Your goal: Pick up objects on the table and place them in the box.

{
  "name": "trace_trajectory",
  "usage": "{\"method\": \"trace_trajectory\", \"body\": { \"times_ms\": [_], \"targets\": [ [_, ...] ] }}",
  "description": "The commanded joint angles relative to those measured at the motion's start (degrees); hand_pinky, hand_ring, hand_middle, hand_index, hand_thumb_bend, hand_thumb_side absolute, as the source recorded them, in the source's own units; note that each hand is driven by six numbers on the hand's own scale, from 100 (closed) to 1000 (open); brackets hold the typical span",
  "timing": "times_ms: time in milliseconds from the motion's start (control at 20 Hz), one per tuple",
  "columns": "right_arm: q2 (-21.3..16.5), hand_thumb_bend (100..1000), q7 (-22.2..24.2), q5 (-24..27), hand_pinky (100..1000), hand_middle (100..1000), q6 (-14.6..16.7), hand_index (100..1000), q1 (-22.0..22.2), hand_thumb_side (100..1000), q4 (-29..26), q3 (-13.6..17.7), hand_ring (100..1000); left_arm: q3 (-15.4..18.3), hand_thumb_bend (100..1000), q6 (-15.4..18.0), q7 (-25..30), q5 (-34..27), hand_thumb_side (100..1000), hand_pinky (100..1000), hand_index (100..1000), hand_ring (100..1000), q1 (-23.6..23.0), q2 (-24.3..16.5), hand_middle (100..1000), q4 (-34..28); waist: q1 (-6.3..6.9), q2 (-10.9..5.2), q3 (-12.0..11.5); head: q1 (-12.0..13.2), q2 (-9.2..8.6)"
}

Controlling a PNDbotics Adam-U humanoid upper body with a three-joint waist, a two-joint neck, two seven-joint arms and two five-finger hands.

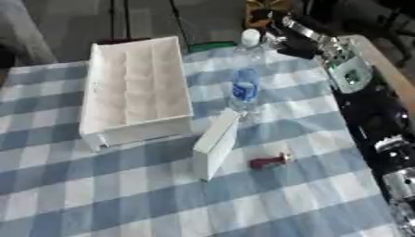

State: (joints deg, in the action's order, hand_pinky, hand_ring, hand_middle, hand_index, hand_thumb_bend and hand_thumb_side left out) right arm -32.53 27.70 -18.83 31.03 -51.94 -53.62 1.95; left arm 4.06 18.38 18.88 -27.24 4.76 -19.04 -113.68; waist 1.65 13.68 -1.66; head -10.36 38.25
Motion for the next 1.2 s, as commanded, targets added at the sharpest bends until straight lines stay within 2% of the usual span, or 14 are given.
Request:
{"method": "trace_trajectory", "body": {
  "times_ms": [50,800,1200],
  "targets": [
    [-1.87,100,-0.72,-0.38,859,883,-0.64,995,-1.12,818,-0.80,0.39,752,0.07,711,0.05,0.13,-0.07,662,532,878,713,0.38,-0.49,779,-0.91,-0.08,-0.91,0.11,0.03,-0.47],
    [-2.95,100,-2.82,-0.14,851,879,-2.11,993,-1.28,773,-0.51,1.08,745,0.00,712,0.35,0.25,-0.17,660,532,878,714,0.15,-0.51,779,-0.91,0.35,-1.13,0.58,-0.20,-0.44],
    [-3.59,100,-2.38,3.26,843,870,-3.19,989,-0.86,770,-2.67,0.82,736,-0.02,712,0.48,0.32,-0.31,659,532,878,715,0.05,-0.59,779,-0.91,0.46,-1.29,0.65,-0.19,-0.30]
  ]
}}
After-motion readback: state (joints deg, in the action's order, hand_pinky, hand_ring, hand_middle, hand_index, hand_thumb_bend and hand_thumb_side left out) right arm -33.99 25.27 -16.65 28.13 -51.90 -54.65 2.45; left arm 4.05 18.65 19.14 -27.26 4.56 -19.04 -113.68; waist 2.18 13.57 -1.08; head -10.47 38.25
